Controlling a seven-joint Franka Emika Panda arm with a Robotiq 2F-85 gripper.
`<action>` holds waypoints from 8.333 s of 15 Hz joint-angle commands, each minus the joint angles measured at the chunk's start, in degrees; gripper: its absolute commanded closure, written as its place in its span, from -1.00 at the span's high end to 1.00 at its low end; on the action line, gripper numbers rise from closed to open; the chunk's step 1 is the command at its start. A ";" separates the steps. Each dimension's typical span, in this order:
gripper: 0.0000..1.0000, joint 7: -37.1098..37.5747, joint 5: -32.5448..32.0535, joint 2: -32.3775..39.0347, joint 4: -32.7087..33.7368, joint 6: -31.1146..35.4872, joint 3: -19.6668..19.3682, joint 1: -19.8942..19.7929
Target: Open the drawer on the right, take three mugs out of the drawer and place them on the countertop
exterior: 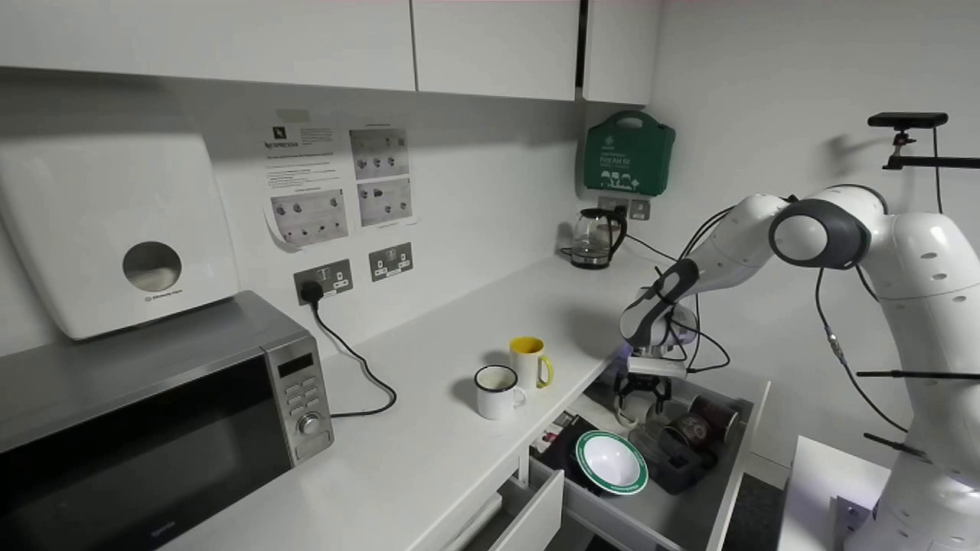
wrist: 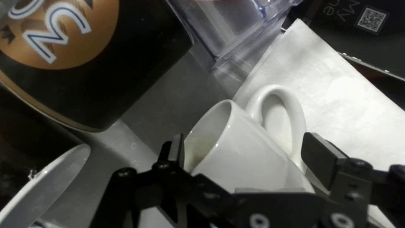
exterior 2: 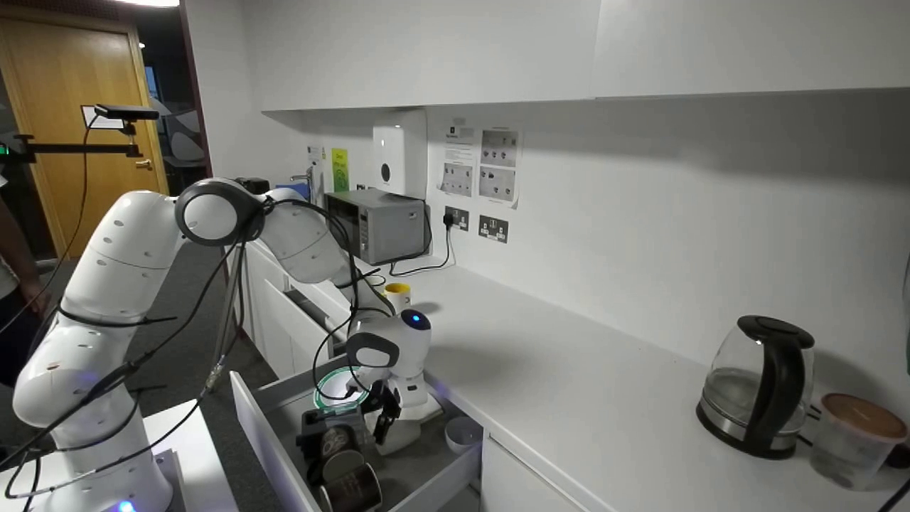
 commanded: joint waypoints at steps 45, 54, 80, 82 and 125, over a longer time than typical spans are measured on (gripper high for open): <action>-0.62 -5.34 5.99 -9.69 -9.40 8.92 0.70 -4.60; 0.70 -4.58 5.24 -10.56 -10.12 10.58 0.02 -3.98; 1.00 -28.27 29.42 -1.77 -7.24 27.68 22.23 -23.81; 1.00 -29.83 29.92 -0.42 -6.40 27.79 23.07 -24.71; -0.88 -32.87 27.95 1.95 -1.71 26.69 26.71 -29.68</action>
